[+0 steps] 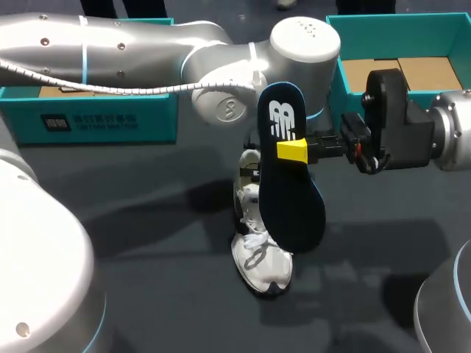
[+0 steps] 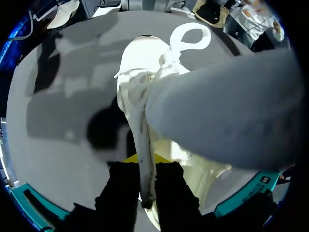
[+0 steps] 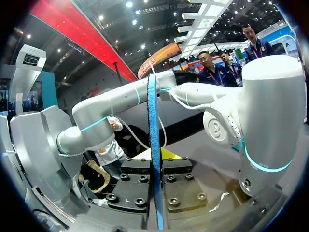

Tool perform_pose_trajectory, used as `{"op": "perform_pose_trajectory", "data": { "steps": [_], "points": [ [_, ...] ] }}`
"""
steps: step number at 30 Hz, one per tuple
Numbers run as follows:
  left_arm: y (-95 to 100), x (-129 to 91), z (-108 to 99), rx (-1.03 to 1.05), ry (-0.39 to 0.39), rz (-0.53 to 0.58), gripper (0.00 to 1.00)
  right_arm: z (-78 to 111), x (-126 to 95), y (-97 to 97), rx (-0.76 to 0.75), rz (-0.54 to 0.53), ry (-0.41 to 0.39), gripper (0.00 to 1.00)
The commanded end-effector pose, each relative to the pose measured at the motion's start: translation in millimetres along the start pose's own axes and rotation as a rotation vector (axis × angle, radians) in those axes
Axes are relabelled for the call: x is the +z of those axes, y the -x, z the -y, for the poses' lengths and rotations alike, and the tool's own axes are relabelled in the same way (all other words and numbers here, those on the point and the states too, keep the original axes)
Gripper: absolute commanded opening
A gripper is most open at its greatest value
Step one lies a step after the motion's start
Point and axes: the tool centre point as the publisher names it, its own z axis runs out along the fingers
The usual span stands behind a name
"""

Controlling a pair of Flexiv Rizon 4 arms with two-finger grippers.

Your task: Take the shoe out of the shoebox, open the shoe tongue, remove and reinsert the insole, then place the shoe into the shoebox

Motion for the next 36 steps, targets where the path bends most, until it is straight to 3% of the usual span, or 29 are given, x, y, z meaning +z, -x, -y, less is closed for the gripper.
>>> {"op": "perform_pose_trajectory", "data": {
  "steps": [1, 4, 7, 13, 18, 31, 32, 36],
  "points": [
    [9.0, 4.1, -4.8, -0.007, -0.012, -0.007, 0.36, 1.1, 1.0, -1.6, 0.001, 0.005, -0.001, 0.0],
    [10.1, 2.1, -6.2, -0.012, -0.013, 0.006, 0.52, 1.1, 1.0, -1.6, 0.001, 0.005, -0.001, 0.0],
    [9.1, -6.6, -7.3, -0.024, -0.008, 0.04, 1.0, 1.1, 1.0, -1.6, 0.001, 0.005, -0.001, 0.0],
    [-1.6, -46.4, -7.7, -0.058, 0.04, 0.185, 1.0, 1.1, 1.0, -1.6, 0.001, 0.005, -0.001, 0.0],
    [-10.6, -101.6, -11.2, -0.154, 0.032, 0.449, 1.0, 1.1, 1.0, -1.6, 0.001, 0.005, -0.001, 0.0],
    [-10.6, -101.6, -11.2, -0.154, 0.032, 0.449, 1.0, 1.1, 1.0, -1.6, 0.001, 0.005, -0.001, 0.0],
    [-9.0, -102.0, -10.1, -0.14, 0.087, 0.487, 1.0, 1.1, 1.0, -1.6, 0.001, 0.005, -0.001, 0.0],
    [-2.2, -119.1, -9.3, -0.095, 0.159, 0.623, 1.0, 1.1, 1.0, -1.6, 0.001, 0.005, -0.001, 0.0]
  ]
}}
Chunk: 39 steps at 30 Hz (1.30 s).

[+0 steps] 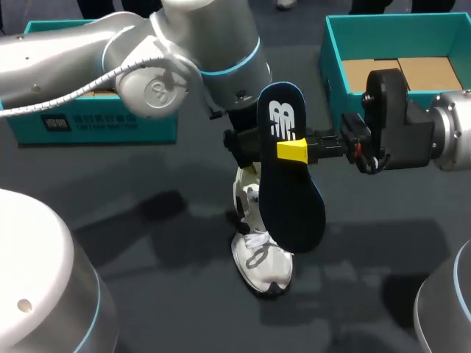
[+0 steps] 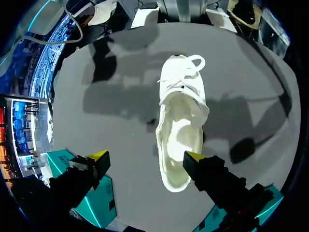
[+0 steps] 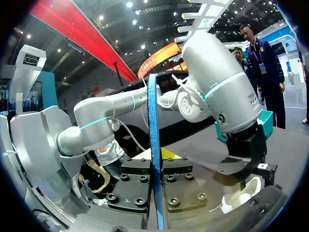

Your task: Take the shoe out of the shoebox, open the shoe tongue, remove and reinsert the insole, then place the shoe into the shoebox

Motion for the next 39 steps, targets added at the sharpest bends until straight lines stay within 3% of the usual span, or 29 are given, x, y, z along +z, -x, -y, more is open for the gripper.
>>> {"op": "perform_pose_trajectory", "data": {
  "steps": [1, 12, 24, 32, 39],
  "points": [
    [3.4, -12.5, 8.3, 0.058, 0.073, 0.216, 1.0, 1.1, 1.0, -1.6, 0.001, 0.005, -0.001, 0.0],
    [17.6, -46.6, -10.6, 0.109, 0.092, 0.527, 1.0, 1.1, 1.0, -1.6, 0.001, 0.005, -0.001, 0.0],
    [15.1, -71.7, -22.4, 0.082, 0.027, 0.848, 1.0, 1.1, 1.0, -1.6, 0.001, 0.005, -0.001, 0.0],
    [14.5, -83.6, -28.4, 0.069, 0.023, 0.947, 1.0, -13.3, -20.9, 27.6, 0.094, -0.022, 0.017, 0.0],
    [11.0, -93.0, -33.6, 0.066, 0.03, 1.01, 1.0, -9.4, -35.5, 59.5, 0.196, -0.067, 0.067, 0.0]
  ]
}}
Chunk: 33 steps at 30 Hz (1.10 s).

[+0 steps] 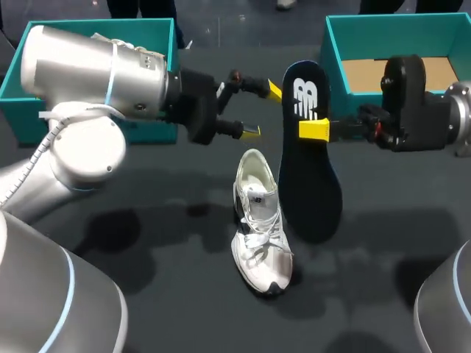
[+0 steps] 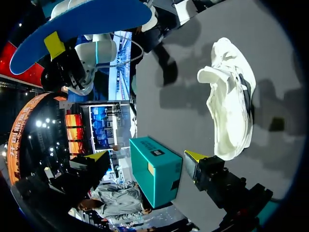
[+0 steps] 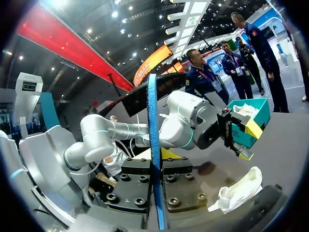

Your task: Take the shoe out of the shoebox, open the shoe tongue, remove and reinsert the insole, then place the shoe into the shoebox

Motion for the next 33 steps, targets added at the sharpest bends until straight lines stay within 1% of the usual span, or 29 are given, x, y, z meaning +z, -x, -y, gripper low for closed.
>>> {"op": "perform_pose_trajectory", "data": {
  "steps": [1, 4, 5, 18, 19, 20, 21, 22, 23, 24, 25, 27, 28, 30, 33],
  "points": [
    [-1.8, -7.4, -0.8, 0.007, 0.0, 0.206, 1.0, -3.2, -3.8, 30.7, 0.045, -0.052, 0.008, 0.0],
    [3.4, -14.5, -2.6, 0.01, -0.01, 0.27, 1.0, -5.1, -11.5, 46.4, 0.106, -0.07, 0.03, 0.0],
    [6.0, -16.8, -3.5, 0.017, -0.024, 0.295, 1.0, -5.1, -11.5, 46.4, 0.106, -0.07, 0.03, 0.0],
    [6.0, -16.8, -3.5, 0.017, -0.024, 0.295, 1.0, -5.1, -11.5, 46.4, 0.106, -0.07, 0.03, 0.0],
    [5.1, -17.8, -1.3, 0.018, -0.029, 0.299, 1.0, -8.4, -14.9, 56.7, 0.158, -0.071, 0.043, 0.0],
    [5.2, -19.3, 0.6, 0.025, -0.008, 0.301, 1.0, -14.2, -19.1, 68.8, 0.196, -0.048, 0.023, 0.0],
    [6.0, -20.4, 1.3, 0.023, -0.017, 0.306, 1.0, -18.0, -20.5, 74.1, 0.212, -0.061, 0.036, 0.0],
    [7.0, -22.3, 2.4, 0.029, -0.013, 0.315, 1.0, -22.6, -22.9, 84.4, 0.263, -0.053, 0.018, 0.0],
    [7.6, -22.7, 1.6, 0.027, -0.01, 0.314, 1.0, -25.3, -24.1, 89.8, 0.286, -0.04, -0.002, 0.0],
    [8.5, -23.4, 1.7, 0.045, -0.012, 0.307, 1.0, -28.5, -25.2, 97.2, 0.323, -0.055, -0.006, 0.0],
    [9.9, -24.4, 2.4, 0.05, 0.013, 0.303, 1.0, -32.3, -26.2, 105.3, 0.35, -0.044, -0.02, 0.0],
    [12.3, -27.0, 2.6, 0.053, 0.011, 0.312, 1.0, -35.8, -27.4, 115.5, 0.393, -0.04, -0.046, 0.0],
    [13.3, -27.8, 2.7, 0.052, 0.014, 0.313, 1.0, -36.4, -28.2, 121.0, 0.42, -0.043, -0.034, 0.0],
    [15.7, -28.7, 4.7, 0.049, -0.008, 0.322, 1.0, -32.3, -30.9, 132.8, 0.462, -0.062, -0.003, 0.0],
    [16.5, -29.2, 5.2, 0.058, -0.015, 0.32, 1.0, -32.3, -30.9, 132.8, 0.462, -0.062, -0.003, 0.0]
  ]
}}
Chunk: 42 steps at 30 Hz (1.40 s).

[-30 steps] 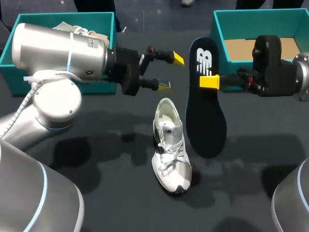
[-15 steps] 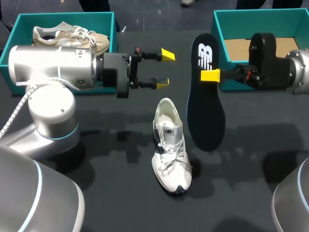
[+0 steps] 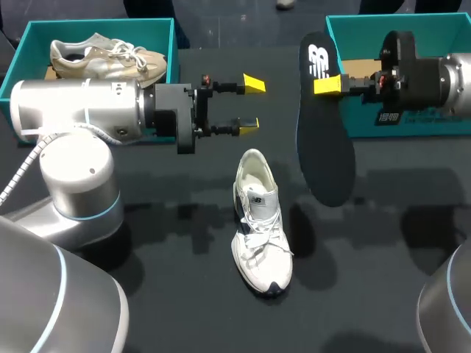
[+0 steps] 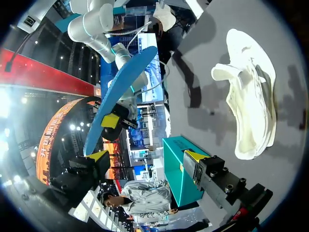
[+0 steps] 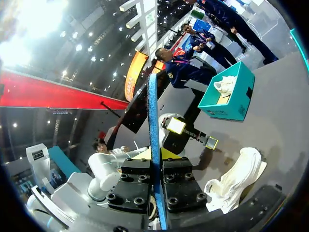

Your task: Take the shoe out of the shoebox, open the shoe tongue, remove and reinsert the insole, then place the shoe into the shoebox

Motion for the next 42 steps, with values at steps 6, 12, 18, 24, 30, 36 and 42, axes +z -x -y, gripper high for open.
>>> {"op": "perform_pose_trajectory", "data": {
  "steps": [6, 12, 18, 24, 30, 36, 42],
  "points": [
    [0.0, -4.1, -0.6, 0.001, -0.004, -0.002, 1.0, -8.9, 4.8, 19.4, -0.001, -0.027, -0.04, 0.0],
    [-0.1, -1.4, -0.7, -0.005, 0.008, -0.004, 1.0, -20.1, 6.8, 36.4, 0.106, -0.032, -0.009, 0.0],
    [4.7, -1.9, -2.3, -0.024, 0.005, 0.02, 1.0, -33.3, 12.8, 60.2, 0.246, -0.016, -0.028, 0.0],
    [7.1, 1.3, 2.5, -0.027, -0.027, 0.015, 1.0, -32.7, 12.4, 87.3, 0.347, -0.007, -0.004, 0.0],
    [2.6, 5.3, 3.3, -0.045, -0.036, 0.017, 1.0, -32.2, 11.4, 88.3, 0.337, 0.018, -0.017, 0.0],
    [-8.4, 17.1, 0.9, -0.066, -0.025, 0.026, 1.0, -35.2, 15.1, 89.4, 0.358, 0.018, -0.02, 0.0],
    [-13.1, 27.0, -2.5, -0.083, -0.02, 0.042, 1.0, -37.6, 27.0, 101.0, 0.486, 0.036, -0.009, 0.0]
  ]
}}
